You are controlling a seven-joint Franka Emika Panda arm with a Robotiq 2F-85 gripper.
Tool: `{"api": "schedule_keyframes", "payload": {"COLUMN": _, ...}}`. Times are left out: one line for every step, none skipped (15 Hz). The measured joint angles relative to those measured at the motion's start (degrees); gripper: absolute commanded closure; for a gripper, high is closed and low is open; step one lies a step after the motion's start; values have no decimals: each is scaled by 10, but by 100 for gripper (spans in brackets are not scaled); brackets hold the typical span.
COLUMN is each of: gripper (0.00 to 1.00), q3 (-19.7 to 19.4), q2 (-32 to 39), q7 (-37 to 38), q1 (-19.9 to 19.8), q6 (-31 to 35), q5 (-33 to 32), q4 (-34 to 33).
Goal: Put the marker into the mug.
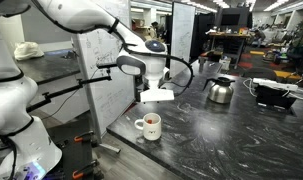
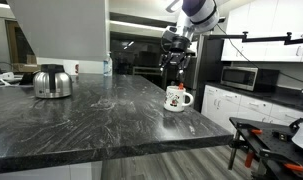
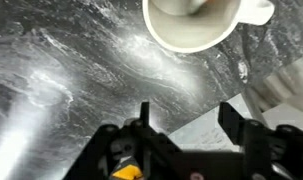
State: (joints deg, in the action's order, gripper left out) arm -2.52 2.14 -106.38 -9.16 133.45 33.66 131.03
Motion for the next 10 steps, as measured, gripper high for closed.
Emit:
{"api": "schedule_keyframes", "payload": {"gripper": 0, "q3": 0, "q2": 0, "q7": 6, "q1": 3, "q6": 8, "q5": -2, "q4": 0}}
{"api": "schedule_keyframes", "payload": {"gripper": 0, "q3": 0, "q2": -1, "q7": 24, "q1": 8, "q6": 16, "q5": -13, "q4": 0}}
{"api": "schedule_keyframes", "payload": {"gripper": 0, "q3": 1, "q2": -3, "q7": 51, "q1": 14, "q6": 23, "q5": -32, "q4": 1}}
{"api": "schedule_keyframes", "payload": {"gripper": 0, "q3": 2, "q2": -7, "q7": 87, "q1": 20, "q6": 26, "q5": -63, "q4": 2}}
{"api": "schedule_keyframes", "payload": {"gripper": 0, "q3": 2, "q2": -12, "q7": 133, "q1": 26, "q6": 26, "q5": -107, "q4": 2}}
{"api": "schedule_keyframes", "payload": {"gripper": 0, "q3": 3, "q2": -18, "q7": 183, "q1": 32, "q6": 22, "q5": -156, "q4": 2}}
{"api": "schedule_keyframes", "payload": {"gripper": 0, "q3": 4, "q2": -26, "q7": 234, "q1": 37, "q6": 11, "q5": -208, "q4": 2}}
{"api": "schedule_keyframes", "payload": {"gripper": 0, "q3": 4, "q2": -34, "q7": 281, "q1": 42, "q6": -8, "q5": -258, "q4": 1}}
{"api": "schedule_keyframes", "payload": {"gripper": 0, "q3": 5, "q2": -42, "q7": 322, "q1": 46, "q6": -32, "q5": -300, "q4": -1}}
{"api": "schedule_keyframes", "payload": {"gripper": 0, "q3": 5, "q2": -50, "q7": 352, "q1": 50, "q6": -59, "q5": -332, "q4": -6}}
